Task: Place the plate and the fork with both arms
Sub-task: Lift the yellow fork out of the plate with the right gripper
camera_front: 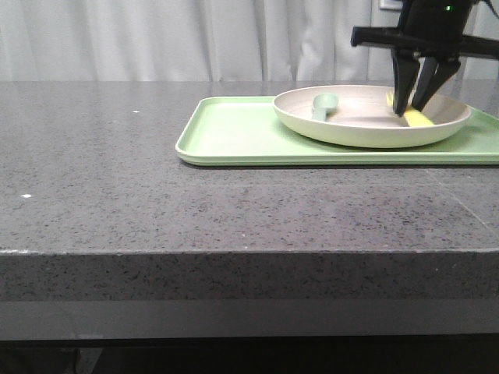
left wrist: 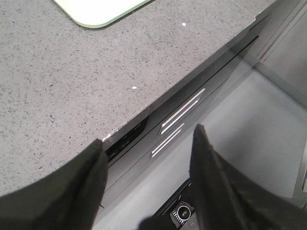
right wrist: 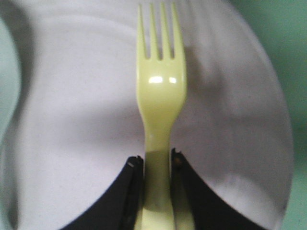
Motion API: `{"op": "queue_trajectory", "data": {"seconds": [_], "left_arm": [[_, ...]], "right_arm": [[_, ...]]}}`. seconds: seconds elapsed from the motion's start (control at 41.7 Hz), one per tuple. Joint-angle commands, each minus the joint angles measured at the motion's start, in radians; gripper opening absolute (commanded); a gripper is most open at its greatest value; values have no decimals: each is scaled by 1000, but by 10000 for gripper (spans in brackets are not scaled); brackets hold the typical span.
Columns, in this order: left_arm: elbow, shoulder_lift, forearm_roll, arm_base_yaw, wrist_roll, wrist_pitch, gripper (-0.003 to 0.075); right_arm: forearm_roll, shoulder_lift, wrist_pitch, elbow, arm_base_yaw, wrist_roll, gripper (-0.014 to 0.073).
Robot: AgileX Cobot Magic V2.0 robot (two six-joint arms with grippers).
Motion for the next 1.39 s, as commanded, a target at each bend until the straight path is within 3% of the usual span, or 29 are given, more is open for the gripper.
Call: {"op": "queue_trajectory", "data": {"seconds": [0.0, 0.336, 0.576, 0.888, 1.368], "left_arm": [[-24, 1, -39, 3, 1, -56, 388], [-24, 1, -39, 3, 1, -56, 388], [-24, 1, -39, 3, 1, -56, 388], [-24, 1, -39, 3, 1, -56, 388], [-24, 1, -39, 3, 1, -56, 388]], "right_arm": [[7, -114, 98, -45, -3, -28, 76], [7, -289, 98, -45, -22, -128, 76], [7, -355, 98, -20, -110, -175, 76], [7, -310, 97, 97, -192, -239, 76], [10, -121, 83, 108, -194, -273, 76]]}}
